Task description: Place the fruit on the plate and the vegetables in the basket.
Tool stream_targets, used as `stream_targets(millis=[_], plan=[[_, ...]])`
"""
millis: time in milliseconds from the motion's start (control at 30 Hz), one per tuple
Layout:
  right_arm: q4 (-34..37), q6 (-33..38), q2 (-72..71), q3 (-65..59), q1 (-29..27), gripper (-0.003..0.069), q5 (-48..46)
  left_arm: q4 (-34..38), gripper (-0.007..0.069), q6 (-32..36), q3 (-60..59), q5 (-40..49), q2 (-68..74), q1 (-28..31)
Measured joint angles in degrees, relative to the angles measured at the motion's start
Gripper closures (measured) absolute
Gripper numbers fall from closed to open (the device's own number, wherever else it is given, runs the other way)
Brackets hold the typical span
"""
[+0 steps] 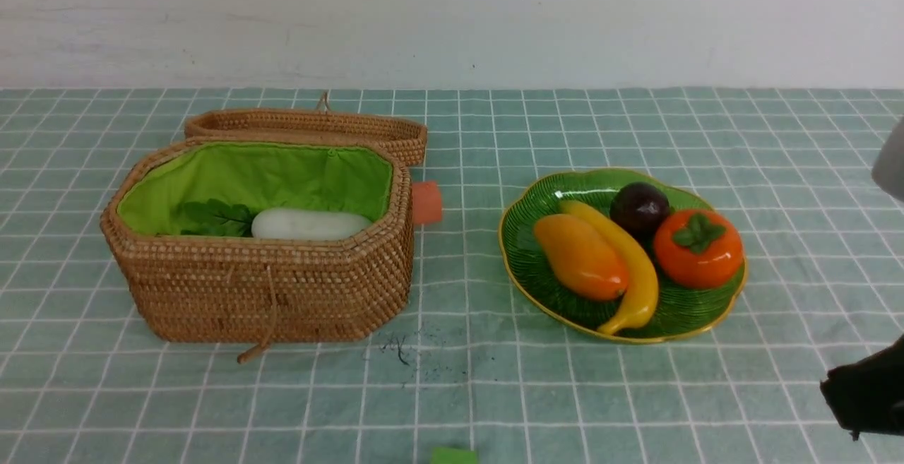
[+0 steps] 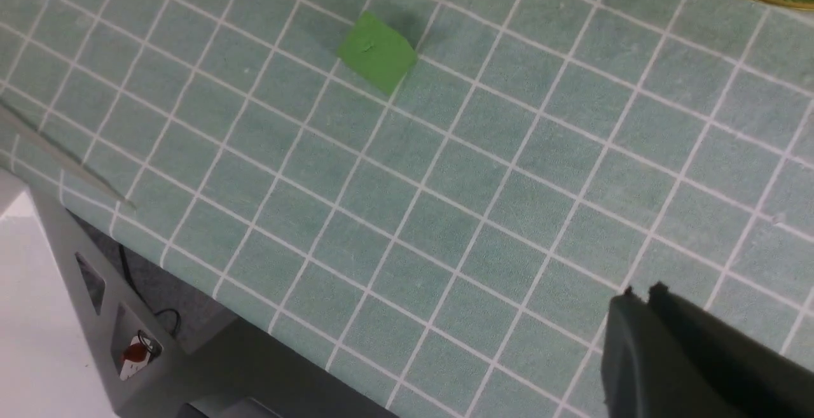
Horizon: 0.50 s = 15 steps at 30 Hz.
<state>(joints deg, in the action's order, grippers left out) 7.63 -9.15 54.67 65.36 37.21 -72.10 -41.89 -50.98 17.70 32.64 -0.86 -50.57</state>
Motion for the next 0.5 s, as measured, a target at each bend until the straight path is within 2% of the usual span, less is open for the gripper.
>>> stream_targets(millis=[167,267,333,400,433,500], plan=[[-0.78,0.0,0.0,0.0,-0.04,0.0636,0.0,0.0,0.0636,0.0,0.0,0.0,0.0,0.0],[-4.63,0.0,-2.19,-1.52,-3.33,0.0635,1.92,0.0,0.0634,0.0,0.0,0.0,0.0,0.0],[-5.95,0.0,-5.41,-4.94,-7.22,0.0643,7.04,0.0,0.0632,0.0,0.0,0.0,0.0,0.0],[-6.66,0.0,-12.75,-15.01,-15.19,0.0671,20.72,0.0,0.063,0.0,0.0,0.0,0.0,0.0],[-6.71,0.0,-13.44,-16.99,-15.81,0.0672,21.8,0.0,0.0629,0.0,0.0,0.0,0.0,0.0],[-6.84,0.0,-22.61,-30.36,-23.87,0.0677,34.51,0.0,0.0627,0.0,0.0,0.0,0.0,0.0]])
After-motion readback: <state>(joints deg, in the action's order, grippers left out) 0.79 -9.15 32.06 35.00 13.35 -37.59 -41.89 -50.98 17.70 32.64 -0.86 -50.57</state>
